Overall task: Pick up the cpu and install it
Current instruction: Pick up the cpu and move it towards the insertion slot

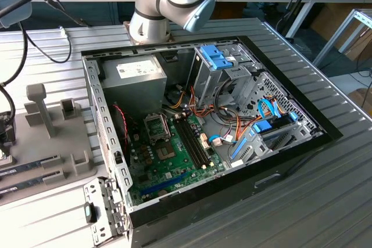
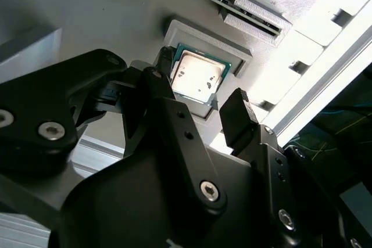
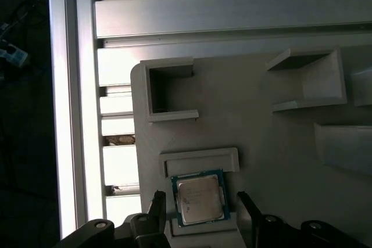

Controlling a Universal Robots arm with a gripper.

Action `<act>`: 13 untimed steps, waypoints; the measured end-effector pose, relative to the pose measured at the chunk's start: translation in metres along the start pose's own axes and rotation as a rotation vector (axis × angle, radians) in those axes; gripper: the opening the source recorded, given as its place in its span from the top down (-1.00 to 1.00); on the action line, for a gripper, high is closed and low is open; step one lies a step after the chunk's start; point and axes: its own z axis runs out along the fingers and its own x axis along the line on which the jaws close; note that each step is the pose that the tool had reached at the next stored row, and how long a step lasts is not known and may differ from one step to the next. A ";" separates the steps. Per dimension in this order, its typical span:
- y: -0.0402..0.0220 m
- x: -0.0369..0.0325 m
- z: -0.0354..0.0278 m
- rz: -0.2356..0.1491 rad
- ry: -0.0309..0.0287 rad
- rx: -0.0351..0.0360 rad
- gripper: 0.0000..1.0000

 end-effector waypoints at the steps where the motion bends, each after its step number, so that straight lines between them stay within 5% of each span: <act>1: 0.0000 0.0000 0.0002 0.000 0.0000 0.0000 -0.20; 13: -0.0002 -0.0001 0.0043 -0.005 0.0002 0.0003 -0.20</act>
